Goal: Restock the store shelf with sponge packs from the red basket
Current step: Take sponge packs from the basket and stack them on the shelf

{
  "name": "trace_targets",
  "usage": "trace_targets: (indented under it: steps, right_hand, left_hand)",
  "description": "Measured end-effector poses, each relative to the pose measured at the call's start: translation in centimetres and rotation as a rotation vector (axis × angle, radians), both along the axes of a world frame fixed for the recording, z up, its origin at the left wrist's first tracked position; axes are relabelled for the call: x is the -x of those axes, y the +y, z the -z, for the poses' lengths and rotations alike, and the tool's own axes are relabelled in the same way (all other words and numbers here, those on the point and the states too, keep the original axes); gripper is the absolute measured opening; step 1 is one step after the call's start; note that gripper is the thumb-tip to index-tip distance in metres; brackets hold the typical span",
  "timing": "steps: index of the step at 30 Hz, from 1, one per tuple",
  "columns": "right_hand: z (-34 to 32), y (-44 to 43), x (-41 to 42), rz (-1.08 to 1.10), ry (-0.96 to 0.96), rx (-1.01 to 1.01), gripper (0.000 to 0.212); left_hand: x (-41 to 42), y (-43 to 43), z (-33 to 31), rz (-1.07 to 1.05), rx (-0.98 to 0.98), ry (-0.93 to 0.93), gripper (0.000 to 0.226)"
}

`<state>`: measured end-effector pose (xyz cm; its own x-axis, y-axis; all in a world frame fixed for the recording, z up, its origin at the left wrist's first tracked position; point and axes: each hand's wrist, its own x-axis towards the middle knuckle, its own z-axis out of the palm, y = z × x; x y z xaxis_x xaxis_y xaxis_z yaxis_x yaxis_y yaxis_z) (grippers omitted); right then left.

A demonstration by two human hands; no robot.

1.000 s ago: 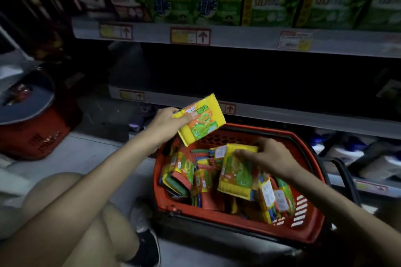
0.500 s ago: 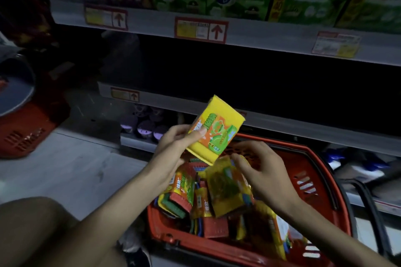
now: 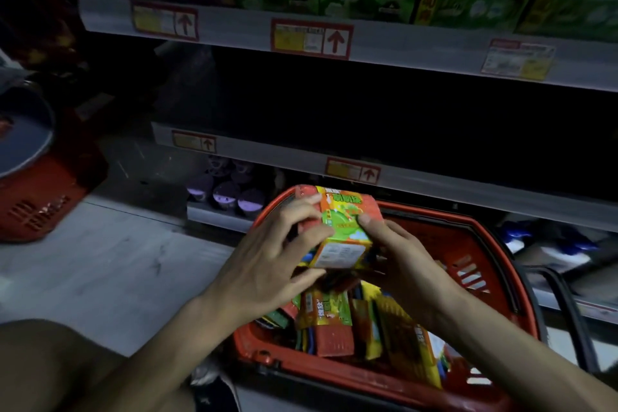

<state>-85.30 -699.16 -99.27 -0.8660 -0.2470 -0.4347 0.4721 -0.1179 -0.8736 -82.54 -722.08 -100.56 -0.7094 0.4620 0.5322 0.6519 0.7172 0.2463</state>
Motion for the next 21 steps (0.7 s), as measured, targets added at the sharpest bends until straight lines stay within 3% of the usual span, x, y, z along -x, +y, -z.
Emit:
trace_targets:
  steps: [5, 9, 12, 17, 21]
  right_hand:
    - [-0.6, 0.3, 0.4, 0.082, 0.127, -0.009, 0.061]
    - [-1.6, -0.2, 1.4, 0.052, 0.199, -0.035, 0.062]
    - [-2.3, -1.6, 2.6, 0.017, 0.263, -0.071, 0.056]
    - [-2.5, -7.3, 3.2, 0.253, 0.269, -0.041, 0.073]
    - [-1.0, -14.0, 1.9, 0.314, 0.135, 0.058, 0.039]
  left_hand:
    - [-1.4, 0.9, -0.7, -0.180, -0.481, -0.246, 0.062]
    - [-0.4, 0.0, -1.6, -0.300, -0.939, -0.665, 0.064]
    - [0.2, -0.8, -2.0, -0.266, -1.225, -0.913, 0.044]
    - [0.6, -3.0, -2.8, -0.360, -1.474, -0.811, 0.032]
    - [1.4, -5.7, -0.6, -0.534, -1.609, -0.730, 0.034]
